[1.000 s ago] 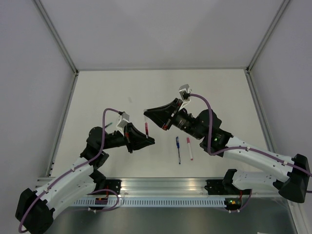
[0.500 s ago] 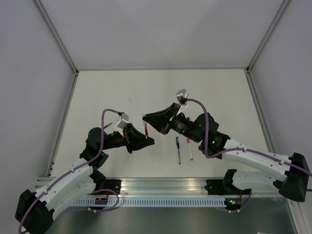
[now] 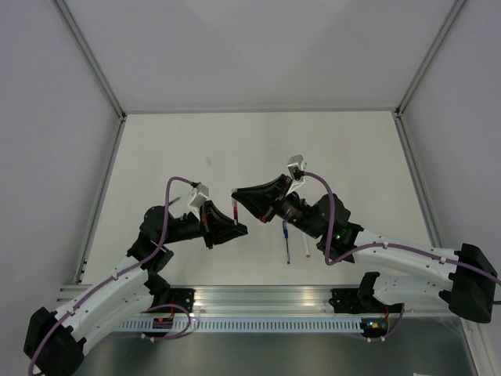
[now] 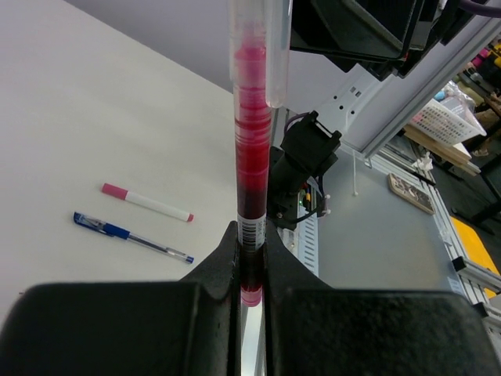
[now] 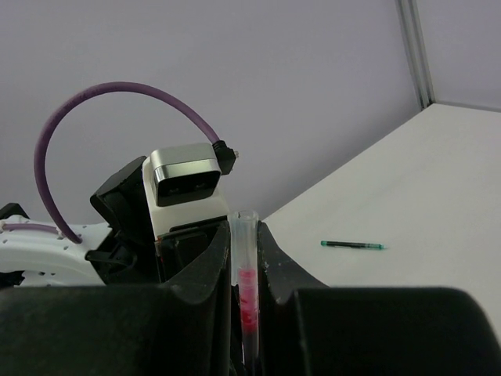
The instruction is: Insert the pens into the pen caps
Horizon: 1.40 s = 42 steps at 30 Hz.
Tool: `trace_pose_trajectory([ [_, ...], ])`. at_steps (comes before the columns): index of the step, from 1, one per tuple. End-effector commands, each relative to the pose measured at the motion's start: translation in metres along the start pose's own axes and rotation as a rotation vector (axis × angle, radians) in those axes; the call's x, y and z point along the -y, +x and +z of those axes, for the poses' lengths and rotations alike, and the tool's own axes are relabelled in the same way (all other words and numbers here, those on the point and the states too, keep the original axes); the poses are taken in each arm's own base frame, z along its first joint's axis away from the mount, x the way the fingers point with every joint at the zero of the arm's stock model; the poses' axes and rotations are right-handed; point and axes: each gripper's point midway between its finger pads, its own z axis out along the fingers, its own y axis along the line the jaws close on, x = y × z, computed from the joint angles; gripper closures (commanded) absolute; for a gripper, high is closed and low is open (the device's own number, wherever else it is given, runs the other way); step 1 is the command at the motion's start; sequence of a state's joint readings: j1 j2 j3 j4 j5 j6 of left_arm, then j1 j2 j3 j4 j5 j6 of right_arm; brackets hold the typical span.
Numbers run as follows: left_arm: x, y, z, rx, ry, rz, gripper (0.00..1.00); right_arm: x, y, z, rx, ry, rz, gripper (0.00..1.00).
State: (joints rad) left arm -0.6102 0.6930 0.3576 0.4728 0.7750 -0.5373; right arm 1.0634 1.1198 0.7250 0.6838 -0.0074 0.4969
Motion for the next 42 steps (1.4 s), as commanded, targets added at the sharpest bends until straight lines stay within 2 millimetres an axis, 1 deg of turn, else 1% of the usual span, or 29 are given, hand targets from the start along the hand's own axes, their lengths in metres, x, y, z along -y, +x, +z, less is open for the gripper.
trace_pose_trajectory([
  [1, -0.011, -0.027, 0.001, 0.103, -0.081, 0.049, 0.98, -0.006, 0.019, -0.007, -0.047, -0.036, -0.022, 1.0],
  [4, -0.016, -0.027, 0.001, 0.1, -0.112, 0.037, 0.98, -0.005, 0.032, -0.009, -0.098, -0.041, -0.055, 1.0],
  [7, -0.02, -0.026, 0.002, 0.097, -0.13, 0.03, 0.98, -0.003, 0.041, -0.011, -0.13, -0.046, -0.067, 1.0],
  [11, -0.026, -0.029, 0.001, 0.112, -0.164, 0.034, 0.98, -0.005, 0.053, -0.015, -0.149, -0.065, -0.025, 1.0],
  [12, -0.026, -0.03, 0.001, 0.117, -0.17, 0.037, 0.98, -0.008, 0.059, -0.016, -0.161, -0.074, -0.019, 1.0],
  [16, -0.03, -0.028, 0.0, 0.109, -0.183, 0.041, 0.98, -0.001, 0.077, -0.023, -0.191, -0.048, -0.037, 1.0],
  [21, -0.032, -0.027, 0.0, 0.105, -0.193, 0.046, 0.98, 0.007, 0.088, -0.031, -0.215, -0.017, -0.057, 1.0],
  [26, -0.034, -0.028, -0.001, 0.113, -0.206, 0.05, 0.98, 0.004, 0.103, -0.036, -0.265, -0.04, -0.037, 1.0],
  [29, -0.032, -0.03, 0.001, 0.115, -0.191, 0.053, 0.98, 0.0, 0.115, -0.04, -0.305, -0.061, -0.031, 1.0],
  [30, -0.028, -0.032, 0.002, 0.115, -0.171, 0.058, 0.98, 0.001, 0.119, -0.041, -0.318, -0.066, -0.028, 1.0],
  [33, -0.016, -0.037, 0.004, 0.114, -0.115, 0.07, 0.98, -0.007, 0.133, -0.046, -0.359, -0.122, 0.006, 1.0],
  [36, -0.006, -0.045, 0.003, 0.128, -0.085, 0.085, 0.98, -0.013, 0.144, -0.055, -0.395, -0.158, 0.04, 1.0],
  [42, -0.002, -0.057, 0.001, 0.152, -0.106, 0.101, 0.98, -0.012, 0.157, -0.07, -0.446, -0.154, 0.067, 1.0],
])
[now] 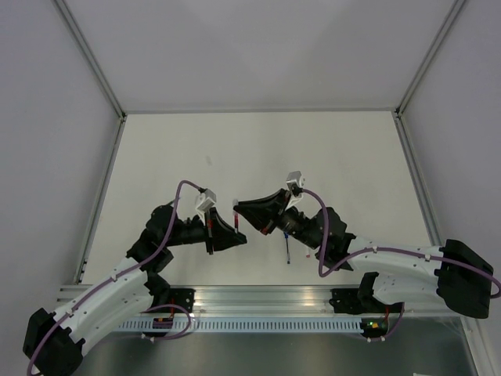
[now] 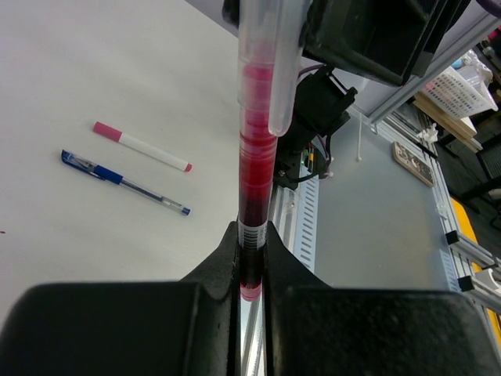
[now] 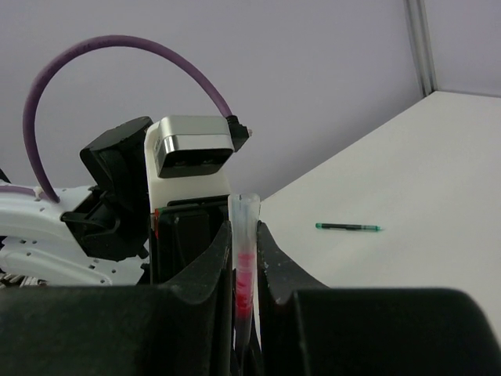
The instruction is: Insert the pens into the pen caps
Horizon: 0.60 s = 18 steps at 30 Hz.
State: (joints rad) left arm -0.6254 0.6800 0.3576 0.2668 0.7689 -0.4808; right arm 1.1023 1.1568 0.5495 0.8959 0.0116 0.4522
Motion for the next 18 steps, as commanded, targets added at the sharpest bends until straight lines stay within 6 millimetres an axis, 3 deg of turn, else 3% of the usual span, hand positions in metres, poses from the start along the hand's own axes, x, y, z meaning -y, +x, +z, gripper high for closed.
trace_pose_trajectory([
  [1, 0.015, -0.093, -0.004, 0.284, -0.05, 0.168, 0.98, -0.028, 0.115, -0.052, -0.448, -0.146, 0.105, 1.0],
  [10, 0.011, -0.093, 0.003, 0.243, -0.048, 0.155, 0.98, -0.026, 0.111, -0.07, -0.444, -0.127, 0.087, 1.0],
  [16, 0.009, -0.081, 0.006, 0.218, -0.017, 0.148, 0.98, -0.022, 0.087, -0.071, -0.386, -0.071, 0.067, 1.0],
  [18, 0.009, -0.08, 0.006, 0.218, -0.016, 0.153, 0.98, -0.024, 0.069, -0.07, -0.358, -0.051, 0.053, 0.87],
])
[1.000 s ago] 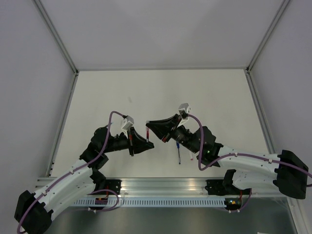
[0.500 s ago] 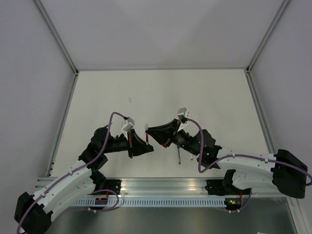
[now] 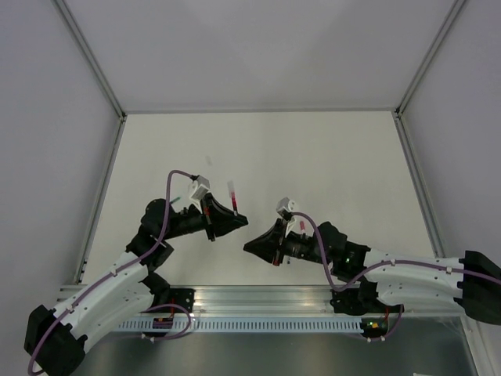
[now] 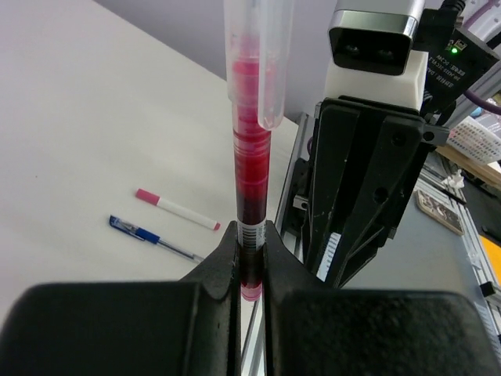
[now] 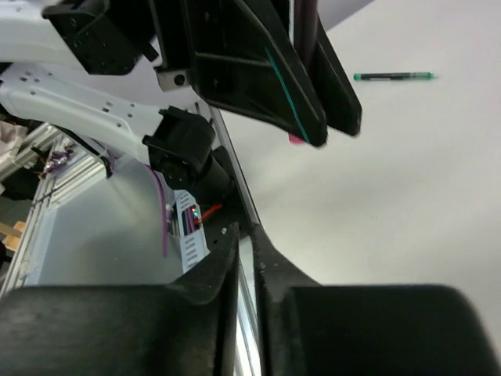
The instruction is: Insert the pens into the pen caps
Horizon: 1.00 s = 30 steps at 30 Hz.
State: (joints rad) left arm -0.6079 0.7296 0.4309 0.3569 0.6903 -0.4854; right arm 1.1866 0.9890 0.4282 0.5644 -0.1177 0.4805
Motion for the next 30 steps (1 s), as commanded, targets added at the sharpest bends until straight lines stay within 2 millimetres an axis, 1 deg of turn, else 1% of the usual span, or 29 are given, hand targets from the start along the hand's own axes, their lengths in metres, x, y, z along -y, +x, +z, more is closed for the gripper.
trace_pose_trajectory([
  [1, 0.012, -0.034, 0.002, 0.101, 0.033, 0.08, 0.98, -0.003, -0.019, -0.011, 0.012, 0.042, -0.013, 0.8],
  [2, 0.013, -0.032, 0.002, 0.096, 0.04, 0.079, 0.98, -0.011, -0.045, -0.015, 0.074, 0.041, -0.041, 0.64],
  [3, 0.012, -0.03, 0.003, 0.088, 0.039, 0.074, 0.98, -0.009, -0.05, -0.019, 0.066, 0.07, -0.053, 0.59],
  [4, 0.012, -0.029, 0.003, 0.084, 0.043, 0.074, 0.98, -0.01, -0.059, -0.022, 0.079, 0.083, -0.064, 0.56],
  [5, 0.011, -0.025, 0.003, 0.076, 0.047, 0.068, 0.98, -0.016, -0.089, -0.026, 0.142, 0.105, -0.095, 0.48],
  [6, 0.011, -0.022, 0.003, 0.072, 0.052, 0.064, 0.98, -0.015, -0.094, -0.029, 0.126, 0.13, -0.109, 0.43],
  [7, 0.009, -0.019, 0.004, 0.066, 0.054, 0.059, 0.98, -0.016, -0.103, -0.03, 0.129, 0.143, -0.124, 0.4],
  [8, 0.009, -0.015, 0.004, 0.059, 0.066, 0.058, 0.98, -0.023, -0.128, -0.031, 0.166, 0.156, -0.154, 0.36],
  [10, 0.009, -0.009, 0.005, 0.042, 0.08, 0.048, 0.98, -0.021, -0.138, -0.029, 0.147, 0.192, -0.18, 0.33],
  [11, 0.01, -0.007, 0.005, 0.036, 0.094, 0.048, 0.98, -0.027, -0.154, -0.023, 0.158, 0.196, -0.191, 0.31],
  [12, 0.011, -0.006, 0.006, 0.032, 0.102, 0.046, 0.98, -0.027, -0.159, -0.02, 0.153, 0.206, -0.212, 0.31],
  [13, 0.012, -0.005, 0.006, 0.027, 0.112, 0.045, 0.98, -0.026, -0.159, -0.017, 0.13, 0.215, -0.218, 0.3],
  [14, 0.017, -0.006, 0.006, 0.026, 0.138, 0.049, 0.98, -0.03, -0.168, -0.007, 0.129, 0.213, -0.226, 0.3],
  [16, 0.02, -0.005, 0.005, 0.024, 0.16, 0.052, 0.98, -0.031, -0.172, 0.001, 0.099, 0.205, -0.25, 0.29],
  [17, 0.022, -0.004, 0.004, 0.02, 0.17, 0.049, 0.98, -0.031, -0.182, 0.011, 0.094, 0.208, -0.256, 0.28],
  [19, 0.025, -0.004, 0.004, 0.024, 0.183, 0.057, 0.98, -0.025, -0.184, 0.018, 0.062, 0.217, -0.258, 0.28],
  [20, 0.025, -0.002, 0.003, 0.021, 0.187, 0.054, 0.98, -0.02, -0.191, 0.025, 0.063, 0.223, -0.253, 0.27],
  [21, 0.028, -0.004, 0.002, 0.028, 0.196, 0.063, 0.98, -0.018, -0.191, 0.027, 0.054, 0.221, -0.244, 0.27],
  [22, 0.029, -0.003, 0.001, 0.028, 0.203, 0.064, 0.98, -0.019, -0.19, 0.032, 0.039, 0.196, -0.232, 0.27],
  [23, 0.031, -0.002, 0.0, 0.023, 0.217, 0.062, 0.98, -0.015, -0.189, 0.037, 0.028, 0.192, -0.23, 0.27],
  [26, 0.04, -0.003, -0.004, 0.036, 0.256, 0.074, 0.98, -0.016, -0.187, 0.043, 0.015, 0.161, -0.231, 0.27],
  [29, 0.044, -0.002, -0.006, 0.036, 0.28, 0.082, 0.98, -0.016, -0.182, 0.044, 0.004, 0.127, -0.224, 0.28],
  [30, 0.046, -0.002, -0.006, 0.036, 0.287, 0.083, 0.98, -0.017, -0.184, 0.045, 0.013, 0.117, -0.223, 0.28],
])
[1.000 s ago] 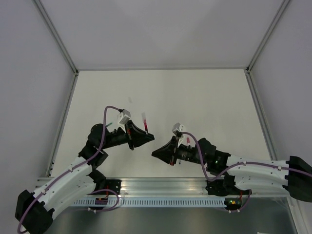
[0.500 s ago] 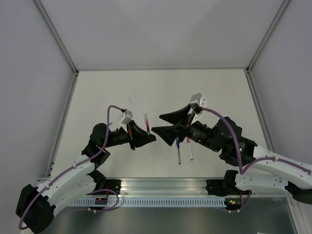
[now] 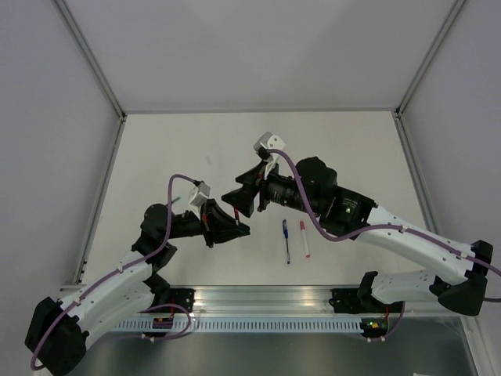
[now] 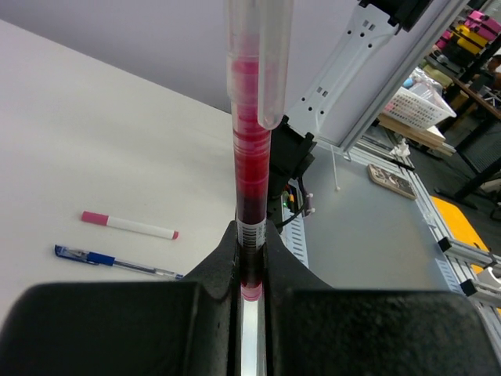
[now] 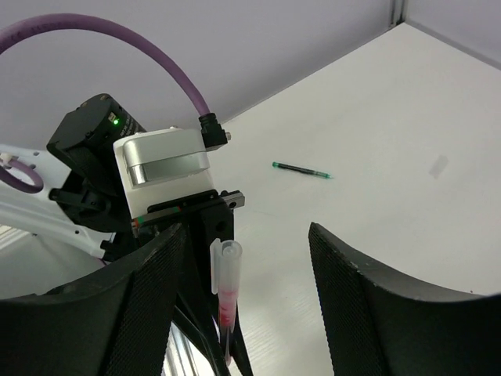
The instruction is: Insert the pens into the pen caps
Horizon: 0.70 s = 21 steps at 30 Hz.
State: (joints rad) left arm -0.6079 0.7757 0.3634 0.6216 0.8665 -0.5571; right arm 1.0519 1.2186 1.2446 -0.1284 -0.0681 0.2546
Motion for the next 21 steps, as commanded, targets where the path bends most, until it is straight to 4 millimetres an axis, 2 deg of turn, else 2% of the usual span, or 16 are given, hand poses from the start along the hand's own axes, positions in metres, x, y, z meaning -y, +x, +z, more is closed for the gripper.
trace_pose_trajectory([
  [1, 0.019, -0.01, -0.001, 0.03, 0.092, 0.059, 0.98, -0.017, -0.024, -0.005, 0.058, -0.097, -0.01, 0.3],
  [8, 0.022, -0.01, -0.002, 0.031, 0.105, 0.056, 0.98, -0.028, -0.014, -0.005, 0.055, -0.191, 0.016, 0.43],
  [10, 0.022, -0.011, -0.002, 0.03, 0.108, 0.057, 0.98, -0.03, -0.008, -0.004, 0.043, -0.204, 0.023, 0.44],
  [11, 0.022, -0.01, -0.001, 0.029, 0.107, 0.055, 0.98, -0.032, -0.013, -0.003, 0.065, -0.217, 0.022, 0.45],
  [15, 0.022, -0.011, -0.001, 0.031, 0.107, 0.057, 0.98, -0.037, -0.007, -0.002, 0.06, -0.25, 0.04, 0.47],
  [17, 0.022, -0.011, -0.002, 0.03, 0.108, 0.055, 0.98, -0.037, -0.005, -0.002, 0.058, -0.252, 0.047, 0.52],
  [18, 0.022, -0.011, -0.002, 0.031, 0.107, 0.055, 0.98, -0.037, -0.005, -0.003, 0.062, -0.255, 0.046, 0.6],
  [21, 0.022, -0.011, -0.002, 0.032, 0.104, 0.055, 0.98, -0.036, 0.0, -0.003, 0.059, -0.256, 0.056, 0.75],
])
